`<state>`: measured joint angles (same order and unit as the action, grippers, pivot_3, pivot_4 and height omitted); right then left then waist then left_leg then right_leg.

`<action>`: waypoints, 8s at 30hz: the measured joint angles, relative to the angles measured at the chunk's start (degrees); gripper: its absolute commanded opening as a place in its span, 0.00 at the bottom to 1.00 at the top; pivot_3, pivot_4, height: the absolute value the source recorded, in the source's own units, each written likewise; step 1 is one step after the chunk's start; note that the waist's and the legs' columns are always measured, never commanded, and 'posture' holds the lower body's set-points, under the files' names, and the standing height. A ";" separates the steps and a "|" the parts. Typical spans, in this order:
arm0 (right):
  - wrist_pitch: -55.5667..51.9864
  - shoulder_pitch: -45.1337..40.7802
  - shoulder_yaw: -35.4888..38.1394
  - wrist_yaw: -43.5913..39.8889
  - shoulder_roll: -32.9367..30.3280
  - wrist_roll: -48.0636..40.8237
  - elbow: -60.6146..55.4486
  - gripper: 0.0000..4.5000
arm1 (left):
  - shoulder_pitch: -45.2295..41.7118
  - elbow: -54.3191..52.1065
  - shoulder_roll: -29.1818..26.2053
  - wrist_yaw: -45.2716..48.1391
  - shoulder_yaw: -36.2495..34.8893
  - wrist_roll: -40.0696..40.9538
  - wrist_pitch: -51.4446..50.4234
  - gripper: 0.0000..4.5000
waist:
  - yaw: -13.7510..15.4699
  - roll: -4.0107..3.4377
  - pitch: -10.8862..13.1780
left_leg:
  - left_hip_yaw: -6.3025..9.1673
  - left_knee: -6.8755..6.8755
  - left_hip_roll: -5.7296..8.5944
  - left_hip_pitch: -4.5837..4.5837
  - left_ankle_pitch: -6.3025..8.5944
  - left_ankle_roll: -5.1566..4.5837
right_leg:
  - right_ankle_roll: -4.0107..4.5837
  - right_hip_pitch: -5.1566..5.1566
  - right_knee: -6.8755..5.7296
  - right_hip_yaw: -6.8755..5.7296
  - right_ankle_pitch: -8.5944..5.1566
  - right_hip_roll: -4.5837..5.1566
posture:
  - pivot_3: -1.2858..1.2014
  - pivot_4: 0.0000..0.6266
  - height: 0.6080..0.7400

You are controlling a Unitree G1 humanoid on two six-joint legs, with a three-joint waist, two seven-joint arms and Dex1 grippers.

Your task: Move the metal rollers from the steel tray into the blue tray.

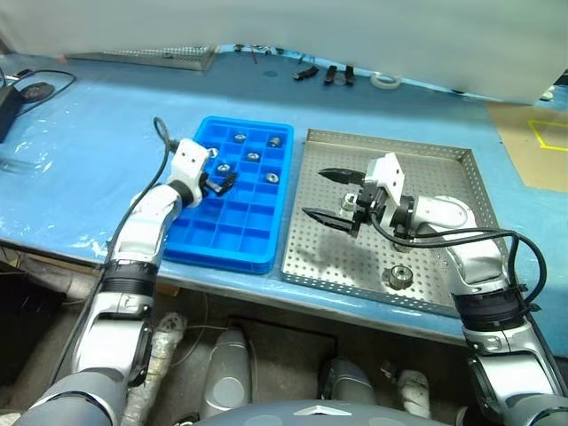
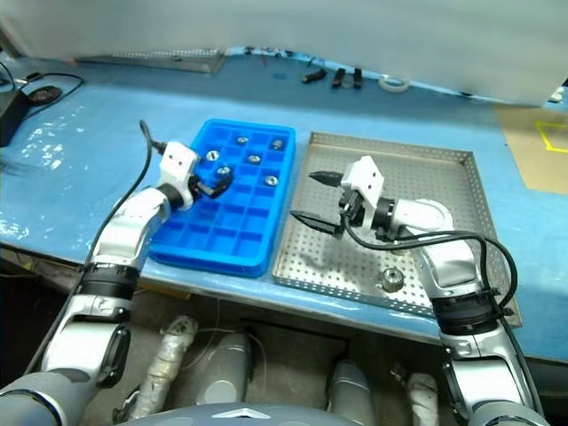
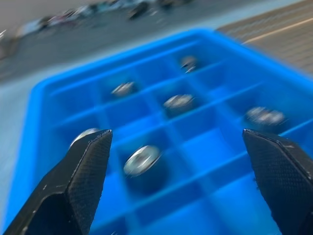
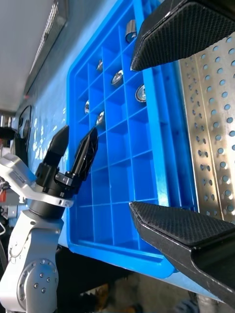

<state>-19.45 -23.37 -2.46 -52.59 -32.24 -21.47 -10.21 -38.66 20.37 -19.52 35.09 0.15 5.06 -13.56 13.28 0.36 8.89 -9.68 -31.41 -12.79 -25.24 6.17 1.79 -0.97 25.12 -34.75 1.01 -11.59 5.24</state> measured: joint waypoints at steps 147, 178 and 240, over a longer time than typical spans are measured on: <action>1.83 -7.35 -7.81 -7.36 5.71 -0.55 5.55 1.00 | 44.50 -51.50 -7.70 -8.40 -16.57 7.75 -22.01 0.37 | 0.74 -0.13 -0.05 | 0.27 -0.43 0.57 -0.07 0.71 -0.82 | -0.61 -0.94 0.73 -0.74 -0.27 0.95 | 0.69 0.24 1.00; 0.16 -3.46 -2.11 2.92 4.98 0.29 0.05 1.00 | 13.59 -31.96 -2.24 -4.65 -1.58 10.54 -15.50 0.80 | -0.57 -0.13 -0.05 | 0.26 -0.33 0.68 0.11 0.40 -0.36 | -0.60 -0.80 -0.03 -0.71 -0.34 1.00 | 0.57 0.24 1.00; -7.68 25.42 11.07 26.10 3.49 1.05 -27.29 1.00 | -22.64 51.05 20.22 8.13 6.25 -10.64 22.07 0.41 | -12.07 -0.10 -0.05 | -0.15 -0.15 0.90 0.03 0.61 -1.19 | -0.71 -1.03 1.05 -0.58 -0.32 1.19 | 0.40 0.24 1.00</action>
<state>-27.13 2.05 8.61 -26.49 -28.76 -20.42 -37.50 -61.30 71.42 0.71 43.22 6.40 -5.58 8.50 1.21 0.26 8.84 -9.83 -31.56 -11.89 -25.21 6.77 0.60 -1.68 24.09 -33.70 0.43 -11.91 6.43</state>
